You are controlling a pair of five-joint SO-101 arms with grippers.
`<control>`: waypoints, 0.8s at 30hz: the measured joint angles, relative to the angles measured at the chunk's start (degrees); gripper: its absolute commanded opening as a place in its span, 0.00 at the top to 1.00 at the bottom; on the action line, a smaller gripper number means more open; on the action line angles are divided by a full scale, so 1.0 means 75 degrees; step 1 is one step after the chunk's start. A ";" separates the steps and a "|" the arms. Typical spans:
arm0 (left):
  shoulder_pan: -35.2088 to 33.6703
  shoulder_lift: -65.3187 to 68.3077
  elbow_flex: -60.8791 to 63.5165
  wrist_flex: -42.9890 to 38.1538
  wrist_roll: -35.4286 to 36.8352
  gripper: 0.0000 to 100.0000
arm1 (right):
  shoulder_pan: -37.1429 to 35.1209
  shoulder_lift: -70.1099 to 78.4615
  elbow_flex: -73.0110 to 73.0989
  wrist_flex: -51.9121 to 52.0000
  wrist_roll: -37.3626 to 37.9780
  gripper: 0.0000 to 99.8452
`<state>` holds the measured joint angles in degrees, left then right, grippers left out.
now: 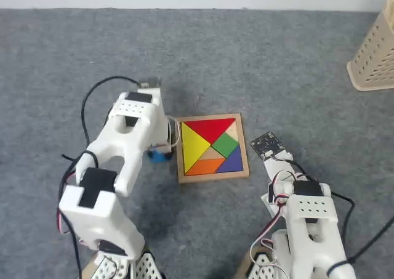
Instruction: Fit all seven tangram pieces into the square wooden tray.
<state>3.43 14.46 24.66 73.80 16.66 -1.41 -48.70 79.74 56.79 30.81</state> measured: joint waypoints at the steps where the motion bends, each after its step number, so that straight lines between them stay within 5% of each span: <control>1: 0.0023 -0.0012 0.0082 -0.0012 -0.0070 0.84 | 0.0000 0.0000 0.0000 0.0000 0.0000 0.99; 24: -0.0516 -0.0059 0.0258 -0.0340 -0.3212 0.99 | 0.0000 0.0000 0.0000 0.0000 0.0000 0.99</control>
<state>-0.44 14.02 26.59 71.25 -7.43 -1.41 -48.70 79.74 56.79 30.81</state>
